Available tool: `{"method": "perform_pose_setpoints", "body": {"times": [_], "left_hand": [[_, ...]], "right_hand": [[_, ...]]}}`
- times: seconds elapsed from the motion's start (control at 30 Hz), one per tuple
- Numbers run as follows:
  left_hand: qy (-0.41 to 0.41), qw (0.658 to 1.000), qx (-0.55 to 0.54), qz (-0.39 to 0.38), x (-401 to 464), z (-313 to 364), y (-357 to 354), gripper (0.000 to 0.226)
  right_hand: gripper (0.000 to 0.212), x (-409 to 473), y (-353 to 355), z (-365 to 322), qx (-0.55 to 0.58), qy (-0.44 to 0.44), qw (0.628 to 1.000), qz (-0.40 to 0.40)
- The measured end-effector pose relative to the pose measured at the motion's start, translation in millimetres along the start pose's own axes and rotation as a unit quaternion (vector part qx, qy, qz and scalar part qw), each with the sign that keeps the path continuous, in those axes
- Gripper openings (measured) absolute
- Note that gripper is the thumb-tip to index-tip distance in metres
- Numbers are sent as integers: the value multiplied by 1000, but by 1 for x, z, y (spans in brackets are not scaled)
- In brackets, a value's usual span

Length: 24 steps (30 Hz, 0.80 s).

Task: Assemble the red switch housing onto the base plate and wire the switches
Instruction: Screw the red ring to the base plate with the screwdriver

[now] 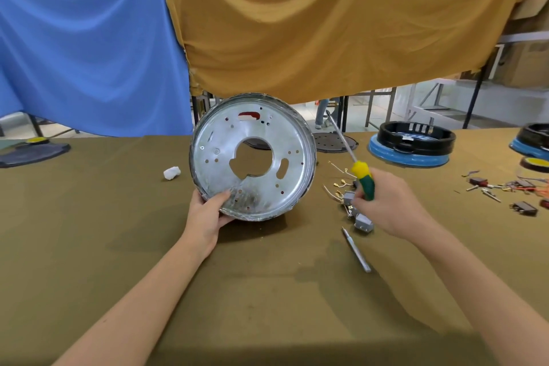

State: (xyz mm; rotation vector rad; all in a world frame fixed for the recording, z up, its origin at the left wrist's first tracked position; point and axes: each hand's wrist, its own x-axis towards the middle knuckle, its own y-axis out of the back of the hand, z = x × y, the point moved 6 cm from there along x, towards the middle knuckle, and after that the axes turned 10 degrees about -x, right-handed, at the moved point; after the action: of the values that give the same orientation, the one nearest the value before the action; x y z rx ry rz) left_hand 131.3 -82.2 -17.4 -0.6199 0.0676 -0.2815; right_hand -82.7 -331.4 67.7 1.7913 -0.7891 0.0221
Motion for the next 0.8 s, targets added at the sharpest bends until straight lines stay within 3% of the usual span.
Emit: {"method": "perform_pose_setpoints", "body": {"times": [0.2, 0.4, 0.6, 0.8], "left_hand": [[14, 1000, -14, 6, 4, 0, 1, 46], [20, 1000, -12, -9, 19, 1, -5, 45], [3, 1000, -1, -20, 32, -3, -2, 42], [-17, 1000, 17, -19, 31, -1, -8, 36]], "right_hand": [[27, 3, -53, -90, 180, 85, 979, -52], [34, 25, -90, -130, 293, 82, 952, -16], [30, 41, -102, -116, 292, 62, 955, -10], [40, 44, -104, -111, 233, 75, 969, -23]]}}
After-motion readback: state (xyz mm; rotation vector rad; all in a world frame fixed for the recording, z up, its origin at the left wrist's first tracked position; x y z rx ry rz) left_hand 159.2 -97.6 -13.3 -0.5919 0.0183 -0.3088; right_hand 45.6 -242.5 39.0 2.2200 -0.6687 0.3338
